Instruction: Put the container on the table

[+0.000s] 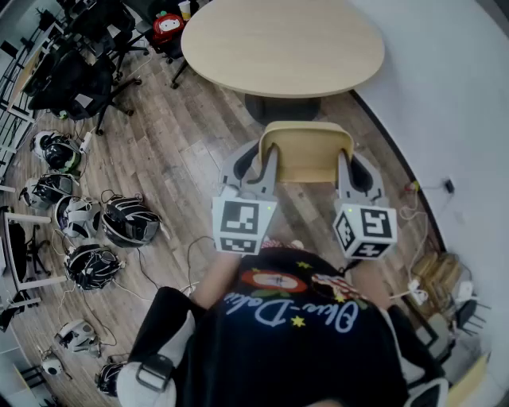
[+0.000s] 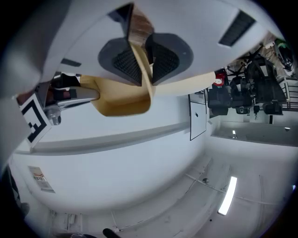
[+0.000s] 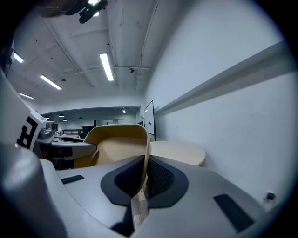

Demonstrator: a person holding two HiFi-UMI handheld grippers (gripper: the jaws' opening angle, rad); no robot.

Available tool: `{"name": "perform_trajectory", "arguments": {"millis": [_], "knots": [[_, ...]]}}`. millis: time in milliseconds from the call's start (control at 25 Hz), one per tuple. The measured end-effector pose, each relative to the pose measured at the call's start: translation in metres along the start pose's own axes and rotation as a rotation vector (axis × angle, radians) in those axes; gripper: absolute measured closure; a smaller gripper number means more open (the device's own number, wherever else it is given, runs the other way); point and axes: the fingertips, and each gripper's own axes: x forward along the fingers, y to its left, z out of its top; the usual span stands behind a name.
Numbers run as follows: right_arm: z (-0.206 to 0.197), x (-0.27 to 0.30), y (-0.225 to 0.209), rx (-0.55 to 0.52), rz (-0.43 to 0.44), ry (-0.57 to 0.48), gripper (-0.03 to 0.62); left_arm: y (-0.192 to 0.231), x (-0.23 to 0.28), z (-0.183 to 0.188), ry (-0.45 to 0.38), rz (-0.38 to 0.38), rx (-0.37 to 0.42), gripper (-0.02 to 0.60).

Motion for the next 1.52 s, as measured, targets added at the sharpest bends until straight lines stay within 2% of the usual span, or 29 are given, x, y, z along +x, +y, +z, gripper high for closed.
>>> {"name": "perform_trajectory", "arguments": {"millis": [640, 1080, 1520], "knots": [[-0.003, -0.005, -0.019, 0.011, -0.008, -0.003, 0.580, -0.017, 0.009, 0.004, -0.003, 0.000, 0.010, 0.509], [-0.002, -0.017, -0.045, 0.006, 0.014, -0.009, 0.580, -0.046, 0.015, 0.011, 0.001, 0.017, 0.017, 0.509], [-0.005, -0.001, -0.063, 0.003, 0.020, -0.001, 0.580, -0.049, 0.038, 0.009, 0.006, 0.026, 0.011, 0.509]]}}
